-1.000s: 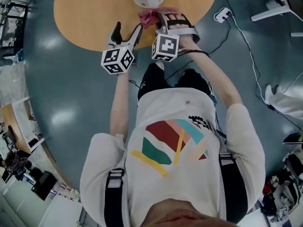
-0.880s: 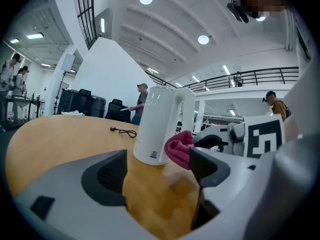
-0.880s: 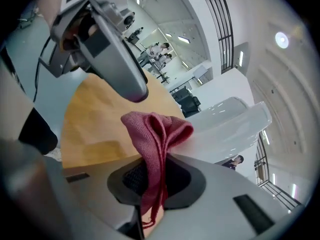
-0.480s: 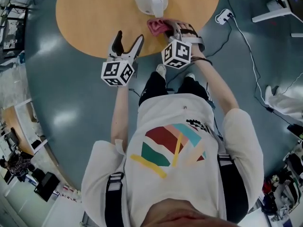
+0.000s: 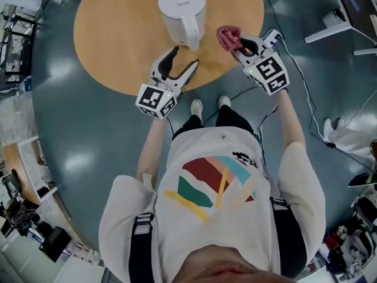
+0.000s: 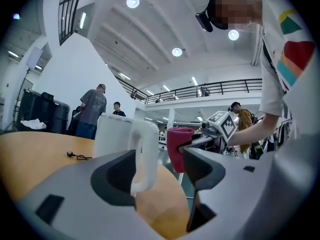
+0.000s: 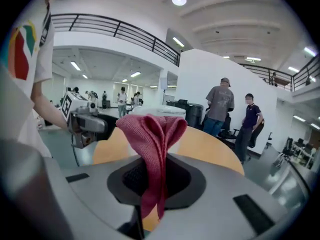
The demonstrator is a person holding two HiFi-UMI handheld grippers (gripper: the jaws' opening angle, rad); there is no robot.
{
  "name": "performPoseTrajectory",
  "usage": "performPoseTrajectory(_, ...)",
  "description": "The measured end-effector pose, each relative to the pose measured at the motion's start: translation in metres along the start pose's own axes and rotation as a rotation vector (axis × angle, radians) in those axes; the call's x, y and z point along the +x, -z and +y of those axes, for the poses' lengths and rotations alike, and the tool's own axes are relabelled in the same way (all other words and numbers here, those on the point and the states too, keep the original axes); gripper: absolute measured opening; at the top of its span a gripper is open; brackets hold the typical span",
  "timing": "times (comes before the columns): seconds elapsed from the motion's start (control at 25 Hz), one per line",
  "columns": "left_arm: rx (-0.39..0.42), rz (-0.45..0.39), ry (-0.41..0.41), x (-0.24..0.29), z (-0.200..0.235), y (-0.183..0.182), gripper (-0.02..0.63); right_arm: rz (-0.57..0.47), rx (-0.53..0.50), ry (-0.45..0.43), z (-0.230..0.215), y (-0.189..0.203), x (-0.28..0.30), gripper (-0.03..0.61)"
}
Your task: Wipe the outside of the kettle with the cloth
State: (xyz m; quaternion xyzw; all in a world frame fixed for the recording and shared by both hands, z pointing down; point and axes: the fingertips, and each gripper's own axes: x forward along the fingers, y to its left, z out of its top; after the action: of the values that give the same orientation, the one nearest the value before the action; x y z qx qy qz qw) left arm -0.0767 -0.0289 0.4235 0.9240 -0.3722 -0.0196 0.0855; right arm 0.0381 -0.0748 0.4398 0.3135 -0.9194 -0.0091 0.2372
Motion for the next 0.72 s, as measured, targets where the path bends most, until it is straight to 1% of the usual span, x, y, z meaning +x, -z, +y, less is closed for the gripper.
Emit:
performPoseTrajectory(0.12,0.023,0.0,-0.08,0.02,-0.001,0.003,0.342,-0.046,0.012,-0.16,-0.009,0.0,0.002,0.046)
performPoseTrajectory(0.2,0.027,0.008,-0.133,0.029,-0.007,0.005,0.342,-0.039,-0.02,-0.273,-0.009,0.004,0.009,0.048)
performPoseTrajectory(0.28,0.048,0.023,-0.186,0.035,-0.014,0.005,0.342,-0.029,-0.048,-0.379,-0.01,0.007,0.018,0.046)
performPoseTrajectory(0.4,0.067,0.025,-0.274,0.04,-0.012,0.002,0.342,-0.034,-0.067,-0.514,-0.013,0.002,0.037,0.047)
performPoseTrajectory(0.48,0.07,0.005,-0.313,0.041,-0.01,-0.005,0.342,-0.031,-0.071,-0.569,-0.013,-0.002,0.047,0.046)
performPoseTrajectory(0.52,0.075,-0.003,-0.318,0.042,-0.01,-0.009,0.342,-0.026,-0.071,-0.587,-0.011,-0.003,0.051,0.046)
performPoseTrajectory(0.6,0.092,-0.007,-0.306,0.048,-0.01,-0.012,0.342,-0.005,-0.078,-0.614,-0.005,0.001,0.059,0.046)
performPoseTrajectory(0.72,0.123,0.015,-0.27,0.06,-0.005,-0.012,0.342,0.028,-0.075,-0.643,0.002,0.002,0.076,0.047)
